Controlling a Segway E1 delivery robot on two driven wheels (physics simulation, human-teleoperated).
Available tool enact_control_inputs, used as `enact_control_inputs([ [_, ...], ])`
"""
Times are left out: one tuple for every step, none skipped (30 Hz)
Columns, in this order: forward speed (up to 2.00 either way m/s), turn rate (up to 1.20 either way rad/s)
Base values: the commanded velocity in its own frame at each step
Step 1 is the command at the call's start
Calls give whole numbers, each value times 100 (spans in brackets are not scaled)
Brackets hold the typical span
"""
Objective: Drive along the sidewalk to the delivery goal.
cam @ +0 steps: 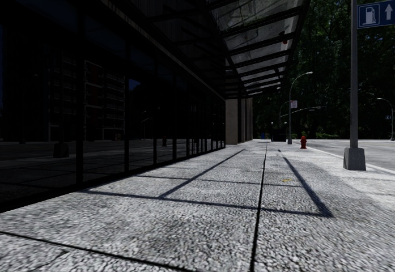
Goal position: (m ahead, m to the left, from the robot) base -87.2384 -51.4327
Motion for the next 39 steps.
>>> enact_control_inputs([
  [0, 0],
  [0, 0],
  [0, 0],
  [0, 0],
  [0, 0],
  [0, 0],
  [0, 0],
  [0, 0],
  [0, 0],
  [0, 0],
  [0, 0],
  [0, 0],
  [0, 0],
  [0, 0],
  [0, 0],
  [0, 0],
  [0, 0],
  [0, 0],
  [0, 0],
  [0, 0],
  [0, 0],
  [0, 0],
  [0, 0],
  [0, 0],
  [0, 0],
  [0, 0],
  [0, 0],
  [0, 0],
  [0, 0],
  [0, 0],
  [0, 0],
  [1, 0],
  [9, 0],
  [14, 0],
  [14, 0],
  [24, 0],
  [33, 0],
  [42, 0],
  [53, 0],
])
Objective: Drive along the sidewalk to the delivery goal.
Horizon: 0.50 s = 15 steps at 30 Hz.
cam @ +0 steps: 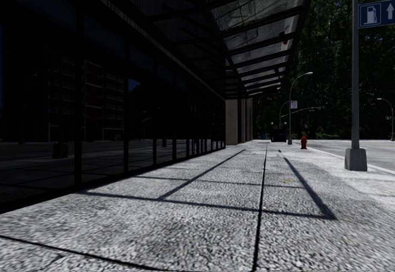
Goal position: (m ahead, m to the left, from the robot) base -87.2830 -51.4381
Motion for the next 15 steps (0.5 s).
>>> enact_control_inputs([
  [60, 0],
  [62, 4],
  [63, 15],
  [63, 21],
  [63, 23],
  [63, 24],
  [63, 24],
  [63, 27],
  [63, 28],
  [63, 34],
  [63, 38],
  [65, 39],
  [71, 40],
  [76, 42],
  [79, 45],
])
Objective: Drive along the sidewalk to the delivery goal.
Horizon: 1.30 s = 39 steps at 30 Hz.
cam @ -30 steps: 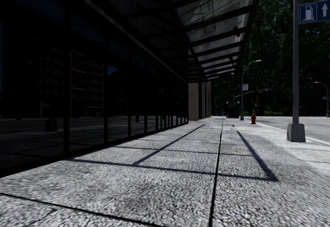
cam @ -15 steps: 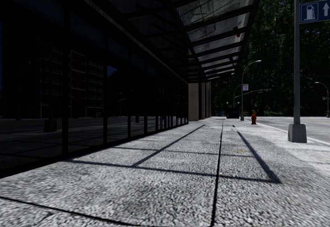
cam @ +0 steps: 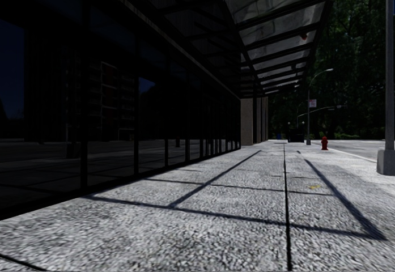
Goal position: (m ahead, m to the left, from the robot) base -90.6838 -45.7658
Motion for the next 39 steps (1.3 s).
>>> enact_control_inputs([
  [81, 47],
  [82, 47],
  [86, 47],
  [92, 48],
  [92, 48],
  [95, 48],
  [96, 49],
  [97, 49],
  [97, 53],
  [97, 56],
  [98, 58],
  [98, 58],
  [98, 59],
  [98, 63],
  [98, 65],
  [98, 66],
  [98, 66],
  [98, 66],
  [98, 66],
  [98, 67],
  [98, 67],
  [98, 67],
  [98, 67],
  [98, 67],
  [96, 67],
  [96, 67],
  [95, 67],
  [95, 67],
  [95, 67],
  [95, 67],
  [95, 67],
  [95, 67],
  [95, 67],
  [95, 67],
  [95, 67],
  [95, 67],
  [95, 67],
  [95, 67],
  [95, 67],
])
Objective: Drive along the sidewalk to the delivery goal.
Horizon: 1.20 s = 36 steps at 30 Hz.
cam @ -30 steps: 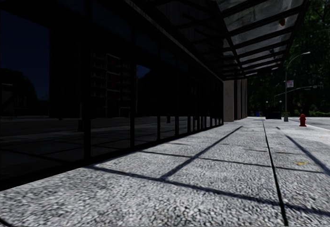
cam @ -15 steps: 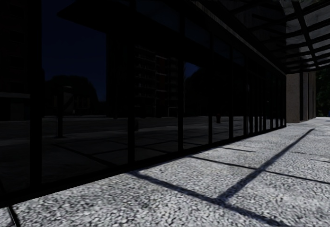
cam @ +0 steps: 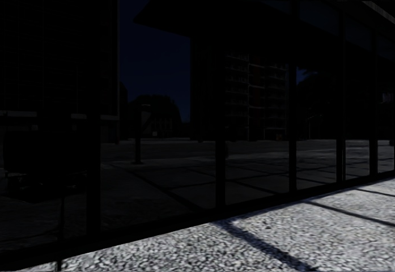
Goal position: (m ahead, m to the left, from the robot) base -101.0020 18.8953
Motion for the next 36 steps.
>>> enact_control_inputs([
  [95, 67],
  [95, 68],
  [95, 68],
  [95, 68],
  [95, 68],
  [95, 68],
  [95, 68],
  [95, 68],
  [95, 68],
  [95, 68],
  [95, 68],
  [95, 68],
  [95, 68],
  [95, 68],
  [95, 68],
  [95, 68],
  [95, 68],
  [92, 68],
  [17, 57],
  [0, 0],
  [0, 0],
  [0, 0],
  [0, 0],
  [0, 0],
  [0, 0],
  [0, 0],
  [0, 0],
  [0, 0],
  [0, 0],
  [0, 0],
  [0, 0],
  [0, 9],
  [0, 13],
  [0, 13],
  [0, 13],
  [-9, 13],
])
